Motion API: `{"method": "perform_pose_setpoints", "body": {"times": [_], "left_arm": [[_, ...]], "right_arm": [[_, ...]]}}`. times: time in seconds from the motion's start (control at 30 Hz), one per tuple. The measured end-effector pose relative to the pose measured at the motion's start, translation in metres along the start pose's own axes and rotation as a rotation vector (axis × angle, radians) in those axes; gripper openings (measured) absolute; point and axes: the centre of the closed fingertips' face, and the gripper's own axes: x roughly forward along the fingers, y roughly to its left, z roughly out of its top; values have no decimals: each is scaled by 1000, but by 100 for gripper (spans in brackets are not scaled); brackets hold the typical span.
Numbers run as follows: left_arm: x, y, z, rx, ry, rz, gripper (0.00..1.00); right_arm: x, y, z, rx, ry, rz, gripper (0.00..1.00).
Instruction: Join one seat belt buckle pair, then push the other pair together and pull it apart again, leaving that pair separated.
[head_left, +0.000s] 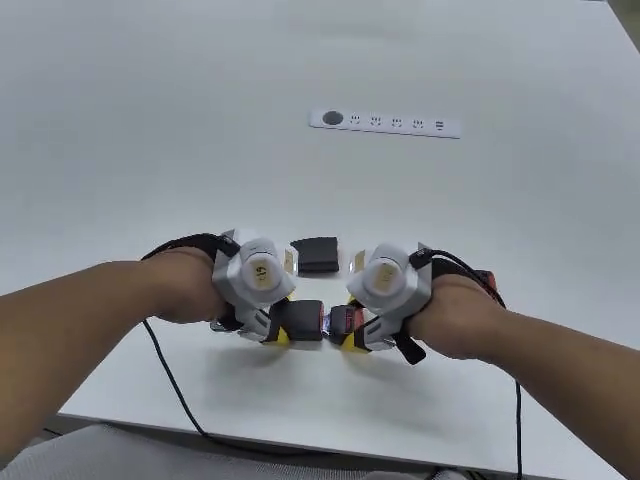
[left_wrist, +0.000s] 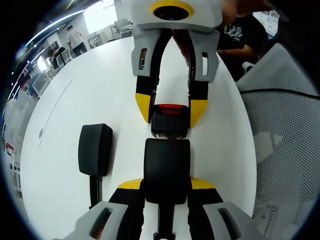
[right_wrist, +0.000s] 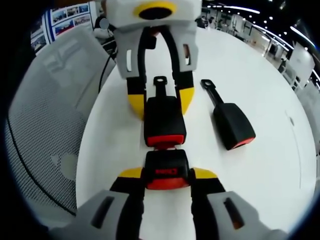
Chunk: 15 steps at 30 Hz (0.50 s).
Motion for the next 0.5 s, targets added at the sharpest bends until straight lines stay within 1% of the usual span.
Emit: {"method": "perform_pose_setpoints", "body": {"times": [0.07, 0.17, 0.23, 0.3, 0.33, 0.4, 0.47, 0.5], "left_arm": [[0, -1, 0, 13, 2, 7, 34], [-1, -1, 1, 24, 12, 21, 34], [-1, -1, 1, 27, 18, 29, 34], [-2, -2, 1, 33, 27, 31, 35], [-4, -4, 2, 34, 27, 30, 36], [-10, -2, 4, 19, 20, 38, 36], [-15, -1, 8, 21, 16, 49, 33], [-19, 0, 10, 27, 18, 54, 34]], "right_arm": [[0, 0, -1, 6, 4, -4, 36], [-1, 0, -1, -9, 11, -10, 37], [-1, 2, 0, -5, 4, -7, 40], [-2, 3, 0, 12, -3, -5, 41], [-4, 3, 2, 29, -9, -3, 40], [-9, 3, 6, 53, -25, -9, 40], [-14, 2, 8, 56, -34, -18, 39], [-17, 3, 10, 56, -41, -18, 39]]}}
